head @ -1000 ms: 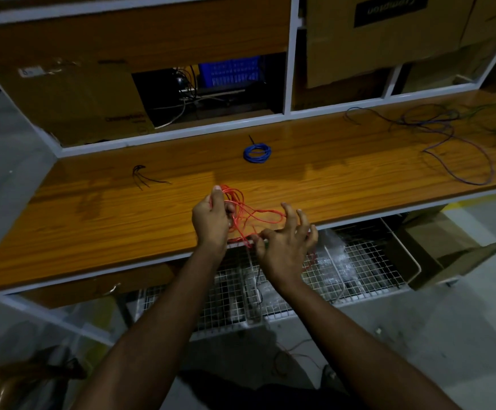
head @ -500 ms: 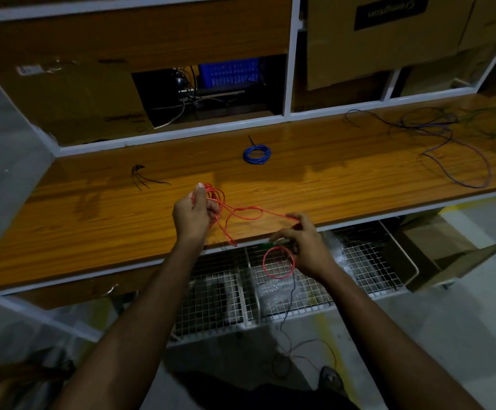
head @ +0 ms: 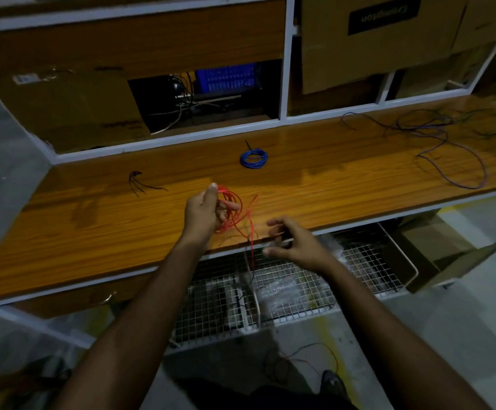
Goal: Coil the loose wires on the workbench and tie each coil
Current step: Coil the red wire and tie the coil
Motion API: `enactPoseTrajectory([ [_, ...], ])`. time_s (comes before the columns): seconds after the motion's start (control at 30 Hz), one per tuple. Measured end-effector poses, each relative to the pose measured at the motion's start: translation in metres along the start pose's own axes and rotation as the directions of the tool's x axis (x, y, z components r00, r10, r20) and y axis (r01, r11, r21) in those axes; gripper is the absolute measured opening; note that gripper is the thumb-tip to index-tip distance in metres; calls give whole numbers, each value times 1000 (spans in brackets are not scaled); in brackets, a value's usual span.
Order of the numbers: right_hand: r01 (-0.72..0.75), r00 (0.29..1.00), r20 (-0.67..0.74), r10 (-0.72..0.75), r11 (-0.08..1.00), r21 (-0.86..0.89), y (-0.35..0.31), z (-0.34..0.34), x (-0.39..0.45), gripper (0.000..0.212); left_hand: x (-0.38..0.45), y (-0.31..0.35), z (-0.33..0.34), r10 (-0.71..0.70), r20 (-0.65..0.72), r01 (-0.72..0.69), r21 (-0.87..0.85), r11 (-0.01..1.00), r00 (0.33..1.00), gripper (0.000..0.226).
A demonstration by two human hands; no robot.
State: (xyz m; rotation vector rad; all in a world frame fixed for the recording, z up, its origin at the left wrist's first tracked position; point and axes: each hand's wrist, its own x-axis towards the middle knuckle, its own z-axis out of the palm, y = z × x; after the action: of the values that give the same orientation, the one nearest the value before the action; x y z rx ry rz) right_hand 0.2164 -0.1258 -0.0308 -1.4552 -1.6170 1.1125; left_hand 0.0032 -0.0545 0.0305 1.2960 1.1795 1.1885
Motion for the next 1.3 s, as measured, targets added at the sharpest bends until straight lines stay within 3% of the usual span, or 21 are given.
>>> enactPoseTrajectory([
  [0.07,-19,998,53,22,999,-41,0,25,6,66,1,4,5,-16,-9,16,-35,999,1000,41],
  [0.2,-15,988,-151,23,998,55,11,44,10,24,1,11,3,-18,12,19,-52,998,1000,44],
  [0.27,-21,985,-166,47,987,156,11,38,9,13,4,11,0,-48,25,50,-96,994,999,39],
  [0.43,-138,990,30,135,957,257,-12,55,11,41,4,12,7,-99,53,109,-226,968,994,37],
  [0.5,-122,989,-38,140,946,300,-16,69,13,25,2,15,9,-95,50,104,-218,970,994,39],
  [0.57,-120,966,-160,203,901,417,-18,70,10,6,1,18,6,-56,12,57,-113,992,998,43],
  [0.63,-103,921,-285,266,872,479,-22,56,2,8,1,17,-3,49,-55,-42,132,990,997,49],
  [0.7,-56,858,-460,229,932,358,-23,37,-4,14,3,16,-12,165,-81,-122,389,913,983,50],
  [0.77,11,800,-587,124,975,221,-24,18,-7,11,5,12,-19,246,-6,-200,564,801,969,52],
  [0.87,79,722,-681,-123,992,-96,-27,-7,-3,7,6,4,-20,253,121,-267,668,694,960,55],
  [0.93,75,685,-658,-312,929,-362,-27,-23,1,17,5,4,-16,221,188,-289,672,682,957,56],
  [1.0,24,692,-592,-414,832,-554,-29,-36,7,20,4,7,-12,188,232,-294,627,722,954,58],
  [1.07,32,760,-475,-444,755,-655,-30,-46,13,16,3,12,-7,187,250,-299,559,773,950,54],
  [1.13,138,852,-273,-447,695,-706,-32,-53,16,12,3,16,-4,225,238,-321,530,785,945,52],
  [1.17,202,885,-182,-429,705,-680,-32,-54,16,11,4,17,-3,248,219,-328,529,783,944,52],
  [1.23,295,927,-66,-369,826,-480,-32,-53,13,12,6,15,-1,277,172,-326,525,786,945,54],
  [1.3,258,966,-5,-259,965,-54,-34,-47,5,13,8,10,0,289,130,-313,528,789,948,58],
])
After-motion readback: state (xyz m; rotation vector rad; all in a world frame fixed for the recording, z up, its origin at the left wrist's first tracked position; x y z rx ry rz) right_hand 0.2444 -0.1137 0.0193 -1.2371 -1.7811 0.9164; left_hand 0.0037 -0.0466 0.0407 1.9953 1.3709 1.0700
